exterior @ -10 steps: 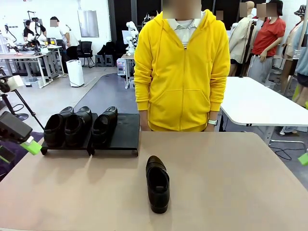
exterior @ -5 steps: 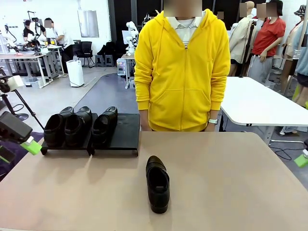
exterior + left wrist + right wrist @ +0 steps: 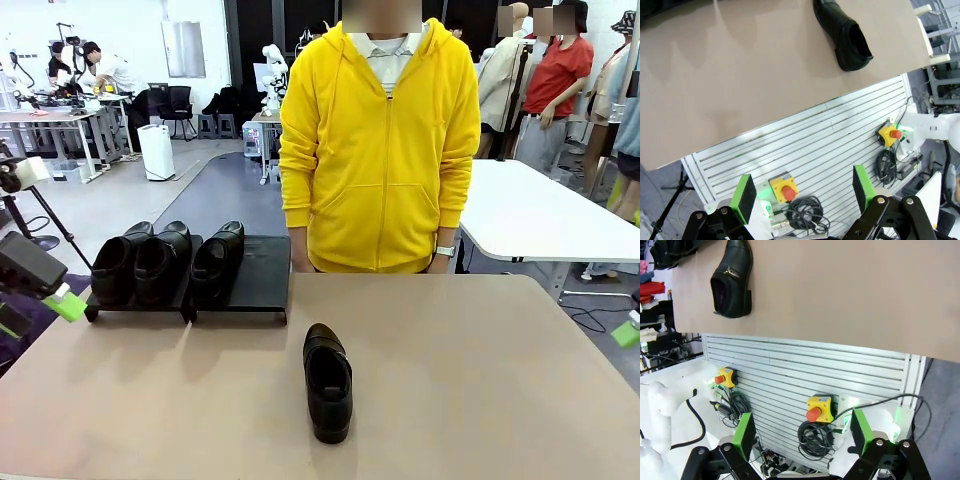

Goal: Organize the shoes by placing them on the stand.
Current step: Place the Shoe from the middle of the table onto the Shoes Stand.

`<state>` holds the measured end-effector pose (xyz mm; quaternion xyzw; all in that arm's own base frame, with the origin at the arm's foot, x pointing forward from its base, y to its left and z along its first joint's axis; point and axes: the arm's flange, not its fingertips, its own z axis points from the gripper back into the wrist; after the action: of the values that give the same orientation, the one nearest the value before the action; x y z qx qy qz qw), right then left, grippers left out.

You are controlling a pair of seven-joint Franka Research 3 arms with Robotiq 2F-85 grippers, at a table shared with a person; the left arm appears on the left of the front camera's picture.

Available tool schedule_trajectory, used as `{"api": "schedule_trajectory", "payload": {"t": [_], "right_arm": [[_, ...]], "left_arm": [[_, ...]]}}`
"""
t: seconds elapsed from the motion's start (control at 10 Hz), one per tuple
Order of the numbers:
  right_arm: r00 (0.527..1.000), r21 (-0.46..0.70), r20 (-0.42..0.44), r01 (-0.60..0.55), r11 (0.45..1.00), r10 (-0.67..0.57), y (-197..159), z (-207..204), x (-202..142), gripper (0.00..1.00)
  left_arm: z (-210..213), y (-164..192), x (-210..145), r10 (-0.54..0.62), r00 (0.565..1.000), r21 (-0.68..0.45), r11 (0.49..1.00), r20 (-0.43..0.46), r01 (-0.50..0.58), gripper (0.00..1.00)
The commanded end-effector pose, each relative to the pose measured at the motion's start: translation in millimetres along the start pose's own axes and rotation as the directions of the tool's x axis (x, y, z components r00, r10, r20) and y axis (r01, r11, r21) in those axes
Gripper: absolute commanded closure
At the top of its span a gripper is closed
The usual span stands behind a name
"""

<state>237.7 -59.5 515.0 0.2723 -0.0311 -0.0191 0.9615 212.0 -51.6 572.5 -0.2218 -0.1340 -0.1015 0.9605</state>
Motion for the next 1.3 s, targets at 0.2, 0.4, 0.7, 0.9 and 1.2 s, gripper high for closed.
{"api": "schedule_trajectory", "payload": {"t": [0.2,0.4,0.7,0.9,1.2], "right_arm": [[1.0,0.025,0.005,-0.025,0.999,0.025,1.0,2.1,-0.5,0.0],[1.0,0.025,0.005,-0.025,0.999,0.025,1.0,2.1,-0.5,0.0],[1.0,0.025,0.005,-0.025,0.999,0.025,1.0,2.1,-0.5,0.0],[1.0,0.025,0.005,-0.025,0.999,0.025,1.0,2.1,-0.5,0.0],[1.0,0.025,0.005,-0.025,0.999,0.025,1.0,2.1,-0.5,0.0]], "left_arm": [[-57.5,-90.0,70.2,0.179,0.982,-0.005,0.984,-0.058,-0.18,0.0],[-137.4,-166.2,120.5,0.209,0.976,0.129,0.971,-0.062,-0.2,0.0],[-233.0,-207.4,144.2,0.232,0.973,0.306,0.928,-0.02,-0.215,0.0],[-274.4,-205.9,143.0,0.247,0.968,0.357,0.909,-0.04,-0.217,0.0],[-311.7,-190.6,141.9,0.234,0.972,0.36,0.909,-0.019,-0.212,0.0]]}}
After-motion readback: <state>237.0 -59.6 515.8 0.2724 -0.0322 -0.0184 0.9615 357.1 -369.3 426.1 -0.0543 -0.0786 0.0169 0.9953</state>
